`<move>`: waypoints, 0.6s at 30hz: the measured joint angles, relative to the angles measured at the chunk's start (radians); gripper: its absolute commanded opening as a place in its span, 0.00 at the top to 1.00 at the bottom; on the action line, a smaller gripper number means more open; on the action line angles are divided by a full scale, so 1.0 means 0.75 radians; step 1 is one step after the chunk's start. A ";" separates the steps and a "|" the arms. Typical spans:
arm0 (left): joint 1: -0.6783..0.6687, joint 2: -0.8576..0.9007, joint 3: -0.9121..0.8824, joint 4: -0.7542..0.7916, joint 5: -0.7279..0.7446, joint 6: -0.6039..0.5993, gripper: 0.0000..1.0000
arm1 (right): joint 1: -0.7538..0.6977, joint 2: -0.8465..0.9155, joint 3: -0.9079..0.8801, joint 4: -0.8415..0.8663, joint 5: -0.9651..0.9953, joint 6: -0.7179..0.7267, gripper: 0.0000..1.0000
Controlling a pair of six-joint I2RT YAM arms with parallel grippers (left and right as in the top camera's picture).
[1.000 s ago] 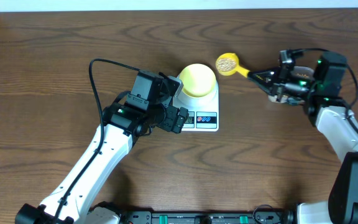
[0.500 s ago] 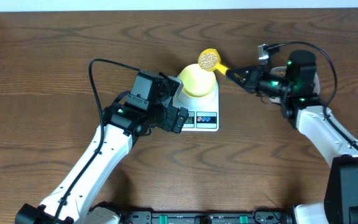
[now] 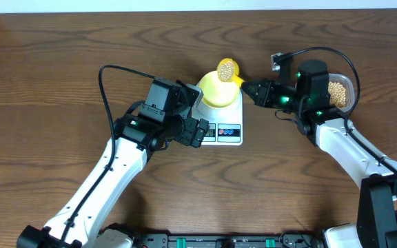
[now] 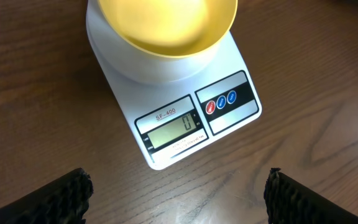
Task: Scoop item into bowl and weigh 50g on scale
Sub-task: 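Carry the scoop over the bowl on the scale and tip it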
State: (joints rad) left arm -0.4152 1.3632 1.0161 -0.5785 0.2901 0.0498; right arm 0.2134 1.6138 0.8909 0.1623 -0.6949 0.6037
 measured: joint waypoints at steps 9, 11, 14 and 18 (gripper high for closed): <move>0.000 0.000 0.000 -0.001 0.000 0.000 0.10 | 0.005 0.000 0.000 -0.063 0.046 -0.217 0.99; 0.000 0.000 0.000 -0.001 0.000 0.000 0.10 | 0.018 0.000 0.000 -0.064 0.051 -0.254 0.99; 0.000 0.000 0.000 0.000 0.000 0.000 0.10 | 0.046 0.000 0.000 -0.077 0.052 -0.302 0.99; 0.000 0.000 0.000 0.000 0.000 0.000 0.10 | 0.085 0.000 0.000 -0.081 0.053 -0.375 0.99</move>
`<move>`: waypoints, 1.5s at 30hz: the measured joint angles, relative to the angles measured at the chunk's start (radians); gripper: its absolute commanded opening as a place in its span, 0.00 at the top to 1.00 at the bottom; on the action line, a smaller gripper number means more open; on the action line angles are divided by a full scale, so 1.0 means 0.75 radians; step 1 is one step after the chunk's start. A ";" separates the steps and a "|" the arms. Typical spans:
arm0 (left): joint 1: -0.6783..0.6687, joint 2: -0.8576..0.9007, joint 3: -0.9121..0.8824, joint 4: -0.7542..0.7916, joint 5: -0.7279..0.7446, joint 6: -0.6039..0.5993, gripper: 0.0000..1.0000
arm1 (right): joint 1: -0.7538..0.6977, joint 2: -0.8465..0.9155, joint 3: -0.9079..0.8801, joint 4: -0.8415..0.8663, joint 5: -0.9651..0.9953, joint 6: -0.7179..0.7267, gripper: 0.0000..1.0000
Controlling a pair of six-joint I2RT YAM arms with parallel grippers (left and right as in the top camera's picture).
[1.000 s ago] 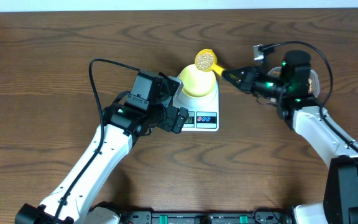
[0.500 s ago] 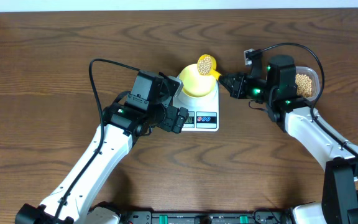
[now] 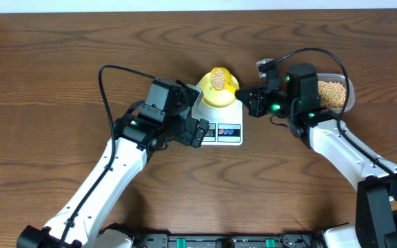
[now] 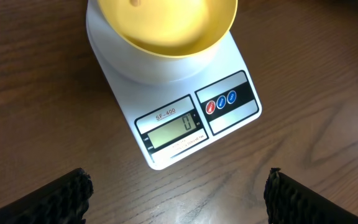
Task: Scoop item into bowl and weigh 50g on scale
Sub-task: 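Carry the scoop over the bowl on the scale and tip it, then pour the soybeans from the scoop into the yellow bowl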
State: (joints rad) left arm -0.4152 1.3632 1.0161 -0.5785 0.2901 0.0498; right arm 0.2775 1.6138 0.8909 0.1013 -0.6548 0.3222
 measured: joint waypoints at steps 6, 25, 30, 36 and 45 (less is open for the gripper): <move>0.000 0.000 0.000 -0.001 0.000 0.000 0.10 | 0.021 0.000 0.000 0.000 0.001 -0.040 0.99; 0.000 0.000 0.000 0.000 0.000 0.000 0.10 | 0.021 0.000 0.000 -0.073 0.092 -0.264 0.99; 0.000 0.000 0.000 -0.001 0.000 0.000 0.10 | 0.021 0.000 0.000 -0.074 0.106 -0.309 0.99; 0.000 0.000 0.000 -0.001 0.000 0.000 0.10 | 0.021 0.000 0.000 -0.073 0.117 -0.385 0.99; 0.000 0.000 0.000 0.000 0.000 0.000 0.10 | 0.021 0.000 0.000 -0.065 0.136 -0.477 0.99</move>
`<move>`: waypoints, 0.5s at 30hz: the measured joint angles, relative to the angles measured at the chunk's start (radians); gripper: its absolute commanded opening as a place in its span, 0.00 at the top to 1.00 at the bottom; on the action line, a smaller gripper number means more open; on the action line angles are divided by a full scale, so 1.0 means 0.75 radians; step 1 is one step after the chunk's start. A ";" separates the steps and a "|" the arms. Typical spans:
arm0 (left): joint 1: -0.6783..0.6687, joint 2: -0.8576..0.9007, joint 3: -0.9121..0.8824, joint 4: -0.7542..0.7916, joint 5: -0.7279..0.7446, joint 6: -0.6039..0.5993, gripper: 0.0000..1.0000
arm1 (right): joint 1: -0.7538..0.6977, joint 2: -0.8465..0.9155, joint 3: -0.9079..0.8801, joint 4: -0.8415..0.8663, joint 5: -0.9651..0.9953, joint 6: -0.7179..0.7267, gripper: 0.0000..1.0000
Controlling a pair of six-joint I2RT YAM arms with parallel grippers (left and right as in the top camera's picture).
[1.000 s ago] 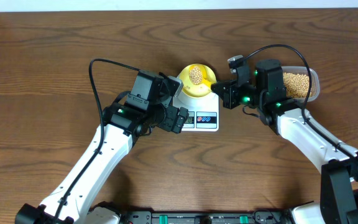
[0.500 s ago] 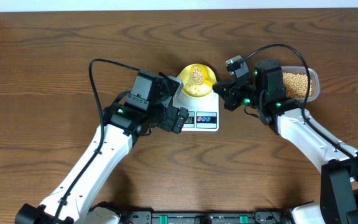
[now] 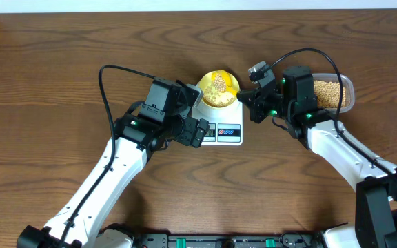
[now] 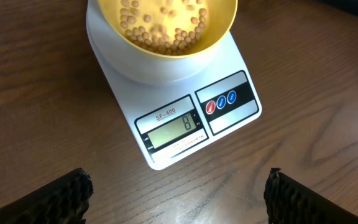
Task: Scoop item into bowl and weigh 50g on scale
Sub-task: 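Pour the soybeans from the scoop into the yellow bowl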
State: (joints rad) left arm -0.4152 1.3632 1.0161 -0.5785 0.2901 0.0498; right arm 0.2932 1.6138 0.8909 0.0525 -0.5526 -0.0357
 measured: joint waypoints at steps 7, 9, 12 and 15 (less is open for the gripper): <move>0.000 0.000 0.000 0.000 0.000 0.000 0.10 | 0.000 0.000 0.000 0.011 0.024 -0.115 0.99; 0.000 0.000 0.000 -0.001 0.000 0.000 0.10 | 0.000 0.000 0.000 0.013 0.047 -0.125 0.99; 0.000 0.000 0.000 -0.001 0.000 0.000 0.10 | 0.000 0.000 0.000 0.025 0.076 -0.136 0.99; 0.000 0.000 0.000 0.000 0.000 0.000 0.10 | 0.000 0.000 0.000 0.035 0.089 -0.150 0.99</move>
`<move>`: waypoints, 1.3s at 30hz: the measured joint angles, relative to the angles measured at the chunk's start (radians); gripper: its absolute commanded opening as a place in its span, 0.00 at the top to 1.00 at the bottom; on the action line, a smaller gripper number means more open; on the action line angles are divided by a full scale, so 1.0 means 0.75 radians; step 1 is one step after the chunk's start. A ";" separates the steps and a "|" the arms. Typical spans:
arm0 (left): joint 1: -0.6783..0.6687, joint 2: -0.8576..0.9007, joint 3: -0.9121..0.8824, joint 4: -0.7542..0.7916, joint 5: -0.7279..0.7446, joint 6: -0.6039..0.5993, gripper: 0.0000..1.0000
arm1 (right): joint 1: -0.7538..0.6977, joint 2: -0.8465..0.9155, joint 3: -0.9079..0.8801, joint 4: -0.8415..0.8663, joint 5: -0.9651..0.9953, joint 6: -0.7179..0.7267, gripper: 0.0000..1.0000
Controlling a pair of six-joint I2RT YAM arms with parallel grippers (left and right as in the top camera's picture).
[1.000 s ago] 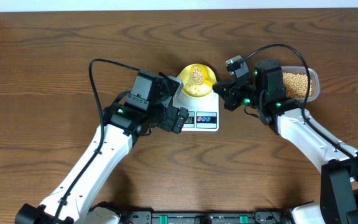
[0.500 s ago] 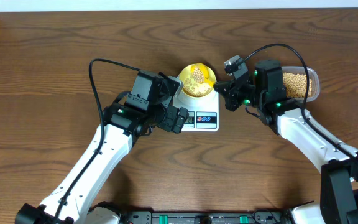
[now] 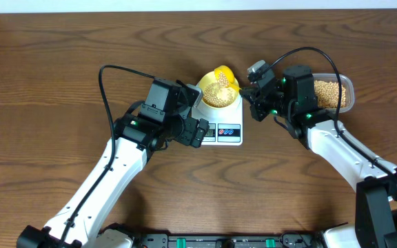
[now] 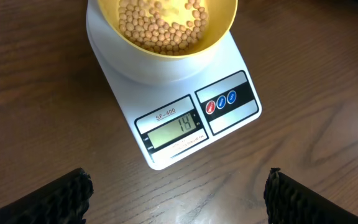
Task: Scoop item into bowl and weigh 50g on scale
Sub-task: 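Pour the soybeans from the scoop into the yellow bowl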
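A yellow bowl holding tan beans sits on a white scale whose display reads 14. A yellow scoop is tipped over the bowl's far rim, its handle in my right gripper, which is shut on it. My left gripper hovers open over bare table in front of the scale, its two black fingers wide apart.
A clear container of tan beans stands to the right of the scale, behind my right arm. A black cable loops above the left arm. The wooden table surrounds everything.
More beans lie in the bowl and the scale reading has gone from 8 to 14. The scoop is tipped further over the bowl. The left gripper has not moved.
At first the bowl was empty, the scale read 0, and my right gripper held the loaded scoop behind the bowl. The scoop then stood over the bowl. Later beans lay in the bowl at 8, now 14.
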State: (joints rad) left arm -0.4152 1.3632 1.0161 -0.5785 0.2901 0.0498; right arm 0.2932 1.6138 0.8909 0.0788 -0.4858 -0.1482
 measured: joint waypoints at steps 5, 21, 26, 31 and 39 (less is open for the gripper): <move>0.000 0.000 0.000 -0.001 0.000 0.000 0.10 | 0.000 0.000 0.000 0.002 0.012 -0.034 0.99; 0.000 0.000 0.000 0.000 0.000 0.000 0.10 | 0.022 -0.010 0.000 0.010 0.019 -0.191 0.99; 0.000 0.000 0.000 0.000 0.000 0.000 0.10 | 0.022 -0.051 0.000 0.005 0.043 -0.212 0.99; 0.000 0.000 0.000 0.000 0.000 0.000 0.10 | 0.022 -0.062 0.000 -0.011 0.064 -0.254 0.99; 0.000 0.000 0.000 0.000 0.000 0.000 0.10 | 0.046 -0.062 0.000 -0.041 0.135 -0.404 0.99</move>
State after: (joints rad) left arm -0.4152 1.3632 1.0161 -0.5785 0.2901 0.0498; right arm 0.3279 1.5677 0.8909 0.0479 -0.3847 -0.4511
